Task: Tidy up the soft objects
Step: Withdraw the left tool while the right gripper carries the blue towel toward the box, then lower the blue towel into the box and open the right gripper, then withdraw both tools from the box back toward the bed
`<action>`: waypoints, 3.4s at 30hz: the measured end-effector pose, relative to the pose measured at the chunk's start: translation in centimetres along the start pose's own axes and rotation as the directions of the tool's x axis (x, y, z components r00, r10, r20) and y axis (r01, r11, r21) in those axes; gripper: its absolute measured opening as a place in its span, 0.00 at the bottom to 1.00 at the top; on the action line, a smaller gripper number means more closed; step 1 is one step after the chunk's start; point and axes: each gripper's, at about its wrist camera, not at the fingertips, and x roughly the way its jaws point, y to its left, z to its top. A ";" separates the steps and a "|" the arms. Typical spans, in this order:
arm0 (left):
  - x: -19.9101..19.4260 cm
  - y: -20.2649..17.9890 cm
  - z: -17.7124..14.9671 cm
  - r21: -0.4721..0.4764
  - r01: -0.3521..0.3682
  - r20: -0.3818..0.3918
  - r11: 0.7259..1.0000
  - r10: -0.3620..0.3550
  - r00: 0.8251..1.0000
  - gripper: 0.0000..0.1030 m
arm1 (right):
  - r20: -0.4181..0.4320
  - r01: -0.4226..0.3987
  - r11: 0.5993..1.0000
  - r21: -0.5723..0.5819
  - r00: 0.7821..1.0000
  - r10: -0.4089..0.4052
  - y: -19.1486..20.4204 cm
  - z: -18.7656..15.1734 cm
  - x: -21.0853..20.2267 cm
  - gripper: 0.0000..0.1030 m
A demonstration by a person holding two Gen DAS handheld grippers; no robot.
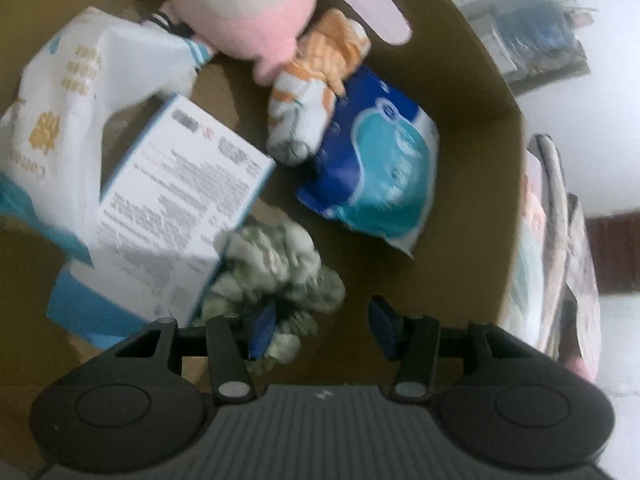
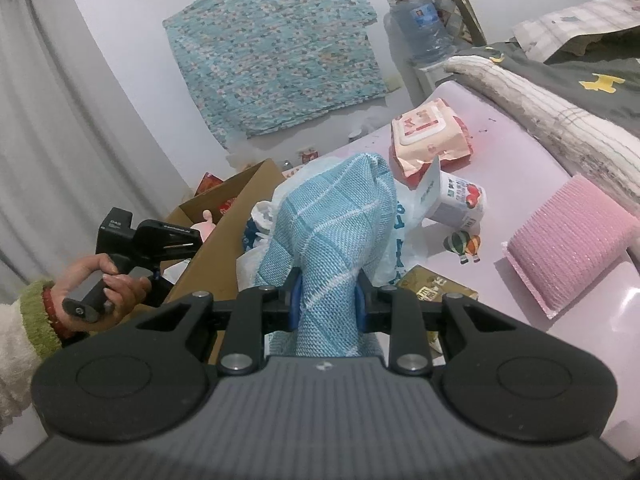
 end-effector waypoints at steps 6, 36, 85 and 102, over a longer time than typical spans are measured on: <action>-0.3 -0.3 1.5 0.013 -0.044 0.088 0.999 0.043 0.995 0.46 | 0.004 0.007 1.000 0.001 1.000 -0.007 -0.4 -0.1 -0.3 0.24; -16.3 -1.5 -4.8 0.304 0.102 0.371 0.947 -0.217 0.903 0.79 | 0.021 -0.069 0.994 -0.089 0.997 0.071 5.2 2.0 -0.7 0.24; -26.7 14.4 -10.9 0.159 -0.058 0.712 0.986 -0.074 0.698 0.82 | -0.860 -0.537 0.827 -0.166 0.489 0.144 33.9 -3.8 31.6 0.52; -25.6 9.2 -14.2 0.382 -0.136 0.655 0.914 -0.164 0.738 0.92 | -0.419 -0.437 0.894 -0.103 0.834 0.360 21.0 8.6 13.7 0.78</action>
